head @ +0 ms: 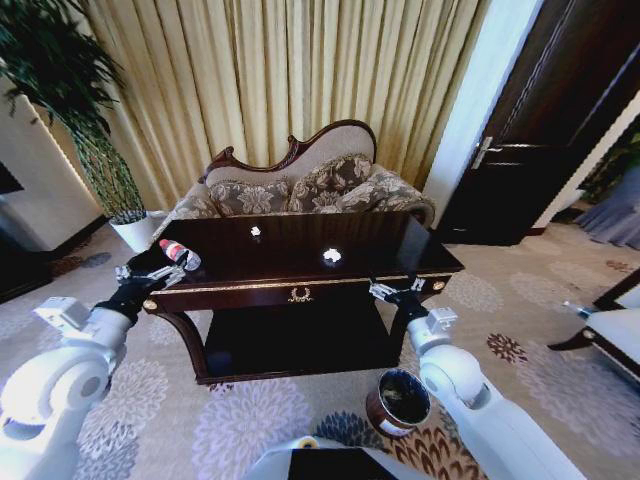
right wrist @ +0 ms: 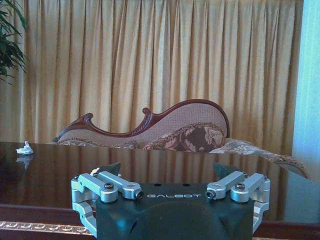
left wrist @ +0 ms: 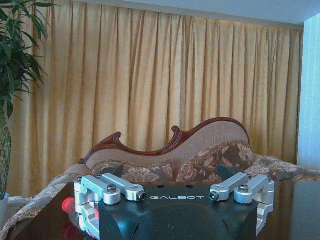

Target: Move to the front of the table and place the trash on the table into the trash bin.

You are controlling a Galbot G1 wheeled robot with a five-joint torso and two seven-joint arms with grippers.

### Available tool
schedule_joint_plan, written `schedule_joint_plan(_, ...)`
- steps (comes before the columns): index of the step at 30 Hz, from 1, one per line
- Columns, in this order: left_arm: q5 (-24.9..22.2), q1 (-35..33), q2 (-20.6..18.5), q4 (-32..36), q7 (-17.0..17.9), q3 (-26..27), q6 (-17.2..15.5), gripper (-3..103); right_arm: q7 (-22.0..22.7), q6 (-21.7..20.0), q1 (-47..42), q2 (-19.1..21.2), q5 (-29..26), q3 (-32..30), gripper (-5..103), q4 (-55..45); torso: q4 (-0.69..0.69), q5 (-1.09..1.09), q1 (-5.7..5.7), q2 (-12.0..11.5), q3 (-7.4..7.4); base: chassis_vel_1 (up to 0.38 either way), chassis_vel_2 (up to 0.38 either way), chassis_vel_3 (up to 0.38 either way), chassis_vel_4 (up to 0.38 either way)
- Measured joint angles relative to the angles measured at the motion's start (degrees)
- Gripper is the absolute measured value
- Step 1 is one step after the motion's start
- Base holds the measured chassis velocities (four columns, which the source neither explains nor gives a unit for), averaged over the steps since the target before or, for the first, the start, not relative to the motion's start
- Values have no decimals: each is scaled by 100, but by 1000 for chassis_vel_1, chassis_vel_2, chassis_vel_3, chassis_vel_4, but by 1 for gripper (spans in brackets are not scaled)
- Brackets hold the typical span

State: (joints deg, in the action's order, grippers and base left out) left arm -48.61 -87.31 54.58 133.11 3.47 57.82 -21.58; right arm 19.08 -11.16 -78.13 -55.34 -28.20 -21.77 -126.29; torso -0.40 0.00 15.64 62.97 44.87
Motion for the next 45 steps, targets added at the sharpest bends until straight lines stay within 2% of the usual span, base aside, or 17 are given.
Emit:
schedule_joint_plan(7,-2,6,6,11,-2,-13,1,100,16,-70,-12,69,-5,32,100,-69,-1,0,2,-1,1,-92,92,93,-89)
schedule_joint_plan(13,-12,-36,74,72,-2,39,-1,100,143,-289,115,269,-389,100,100,-258,-1,0,3,-2,1,0,0,0,0)
schedule_joint_plan(15,-17,-156,149,173,-2,119,-11,100,292,-568,238,483,-854,179,100,-515,1,-1,0,-1,0,0,0,0,0)
schedule_joint_plan(16,-17,-156,149,173,-2,119,-11,100,292,-568,238,483,-854,179,100,-515,1,-1,0,-1,0,0,0,0,0)
schedule_joint_plan(18,-15,-281,242,256,-6,193,-12,100,494,-1054,407,734,-1366,210,100,-757,1,0,-1,0,0,0,0,0,0)
schedule_joint_plan(19,-15,-281,242,256,-6,193,-12,100,494,-1054,407,734,-1366,210,100,-757,1,0,-1,0,0,0,0,0,0)
schedule_joint_plan(21,40,-371,330,295,-12,205,9,100,658,-1464,598,872,-1672,232,100,-796,0,0,0,0,0,0,0,0,0)
schedule_joint_plan(23,58,-389,346,303,-14,205,13,100,716,-1531,646,898,-1754,254,100,-788,0,0,0,-1,0,0,0,0,0)
schedule_joint_plan(24,97,-432,383,335,-15,197,25,100,866,-1710,825,993,-2060,313,100,-732,0,0,1,-1,1,0,0,0,0)
schedule_joint_plan(27,114,-459,406,388,-15,194,27,100,890,-1785,1059,1132,-2330,367,100,-611,0,0,1,-1,0,0,0,0,0)
schedule_joint_plan(32,118,-555,449,487,-9,257,27,100,247,-1567,1573,1469,-2595,500,100,-142,-1,1,1,-1,0,0,0,0,0)
schedule_joint_plan(33,118,-555,449,487,-9,257,27,100,247,-1567,1573,1469,-2595,500,100,-142,-1,1,1,-1,0,0,0,0,0)
schedule_joint_plan(35,121,-623,489,504,-8,342,27,100,-183,-1334,1814,1597,-2669,687,100,137,-1,1,1,-1,1,0,0,0,0)
schedule_joint_plan(36,121,-623,489,504,-8,342,27,100,-183,-1334,1814,1597,-2669,687,100,137,-1,1,1,-1,1,0,0,0,0)
schedule_joint_plan(38,111,-767,576,510,-9,579,32,100,-694,-1025,2166,1707,-2705,1051,100,482,0,0,2,-1,1,0,0,0,0)
schedule_joint_plan(43,79,-933,682,495,-51,849,74,100,-811,-962,2643,1671,-2734,1510,100,715,-1,-1,1,-1,1,0,0,0,0)
schedule_joint_plan(45,60,-1008,761,479,-91,981,99,100,-613,-1068,3162,1480,-2687,1968,100,930,0,-1,1,-1,1,0,0,0,0)
